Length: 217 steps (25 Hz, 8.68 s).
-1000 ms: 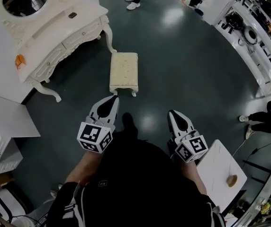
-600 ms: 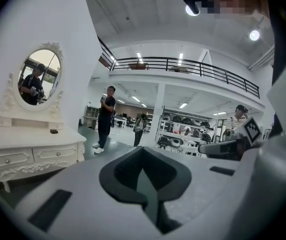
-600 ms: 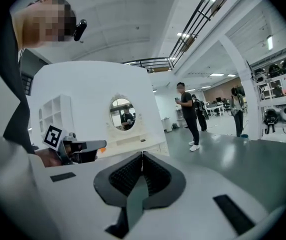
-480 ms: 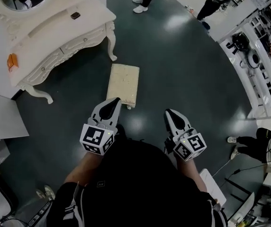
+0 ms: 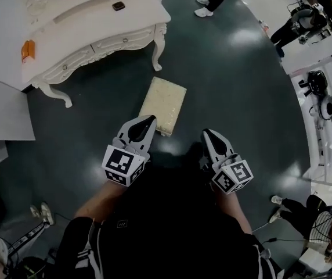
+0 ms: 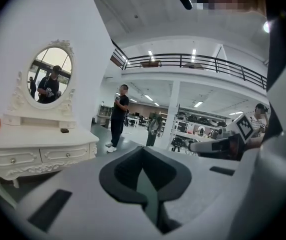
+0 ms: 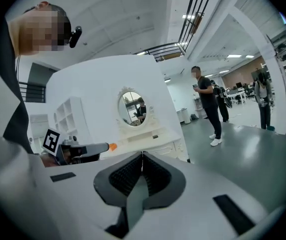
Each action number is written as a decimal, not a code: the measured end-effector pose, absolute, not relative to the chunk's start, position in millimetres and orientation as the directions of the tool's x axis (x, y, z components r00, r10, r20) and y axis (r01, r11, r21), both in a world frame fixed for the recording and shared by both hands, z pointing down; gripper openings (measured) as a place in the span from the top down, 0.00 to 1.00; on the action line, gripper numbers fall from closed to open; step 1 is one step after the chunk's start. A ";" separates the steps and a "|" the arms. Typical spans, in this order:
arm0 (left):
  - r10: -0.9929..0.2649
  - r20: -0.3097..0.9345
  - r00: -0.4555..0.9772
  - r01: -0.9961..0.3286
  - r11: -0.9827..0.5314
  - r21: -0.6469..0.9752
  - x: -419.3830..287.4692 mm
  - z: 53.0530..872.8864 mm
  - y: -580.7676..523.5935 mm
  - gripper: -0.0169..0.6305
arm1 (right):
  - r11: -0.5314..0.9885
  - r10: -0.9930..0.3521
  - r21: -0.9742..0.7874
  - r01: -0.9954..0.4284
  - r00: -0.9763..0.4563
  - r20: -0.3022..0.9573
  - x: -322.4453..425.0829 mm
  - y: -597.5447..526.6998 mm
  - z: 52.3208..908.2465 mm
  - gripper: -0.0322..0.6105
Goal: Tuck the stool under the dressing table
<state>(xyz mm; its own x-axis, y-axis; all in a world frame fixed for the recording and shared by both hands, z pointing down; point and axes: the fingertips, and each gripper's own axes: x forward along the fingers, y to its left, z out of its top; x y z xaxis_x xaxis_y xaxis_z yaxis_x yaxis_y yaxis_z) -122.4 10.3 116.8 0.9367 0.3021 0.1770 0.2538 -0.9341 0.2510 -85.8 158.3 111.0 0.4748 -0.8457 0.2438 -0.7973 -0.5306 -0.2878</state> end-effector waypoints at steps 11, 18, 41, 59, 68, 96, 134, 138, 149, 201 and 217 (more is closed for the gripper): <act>-0.003 0.199 0.980 -0.058 -0.961 0.269 -44.2 118.1 54.3 0.96 | -0.266 -0.952 -0.319 -0.910 0.195 0.237 27.6 193.9 116.1 0.92; -0.175 0.217 0.960 -0.238 -0.921 0.307 -10.1 116.8 91.7 0.96 | -0.094 -0.961 -0.286 -0.954 0.012 0.276 84.0 228.7 112.8 0.92; -0.510 0.257 0.821 -0.569 -0.769 0.292 -59.4 128.2 23.2 0.96 | 0.242 -0.894 -0.275 -0.930 -0.324 0.309 91.8 92.7 129.1 0.92; -0.790 0.351 0.504 -0.859 -0.415 0.299 6.8 148.9 6.3 0.96 | 0.622 -0.599 -0.350 -0.701 -0.713 0.364 171.0 18.5 169.9 0.92; -0.781 0.394 0.484 -0.865 -0.358 0.352 -30.2 184.0 -0.9 0.96 | 0.645 -0.515 -0.386 -0.659 -0.749 0.417 117.5 1.4 192.1 0.91; -0.663 0.587 0.464 -0.867 -0.203 0.455 -21.1 433.8 -15.8 0.96 | 0.487 -0.413 -0.540 -0.686 -0.726 0.550 145.3 -39.2 436.2 0.79; -0.305 0.758 0.576 -0.784 0.056 0.618 -16.6 714.9 35.3 0.18 | 0.341 -0.214 -0.444 -0.829 -0.528 0.822 230.2 4.9 696.3 0.32; -0.287 0.770 0.570 -0.801 0.012 0.598 -15.5 716.9 36.0 0.18 | 0.317 -0.174 -0.463 -0.828 -0.531 0.830 233.2 11.7 708.3 0.28; -0.219 0.743 0.632 -0.747 0.082 0.659 -21.2 746.6 44.6 0.14 | 0.250 -0.116 -0.575 -0.779 -0.614 0.781 229.7 16.1 722.1 0.28; -0.286 0.776 0.562 -0.822 -0.091 0.562 -11.4 721.3 26.6 0.09 | 0.197 -0.187 -0.677 -0.709 -0.705 0.684 222.8 24.0 723.7 0.26; -0.379 0.768 0.516 -0.851 -0.122 0.511 -18.8 717.7 14.2 0.09 | 0.249 -0.307 -0.699 -0.670 -0.740 0.599 216.1 12.3 730.3 0.26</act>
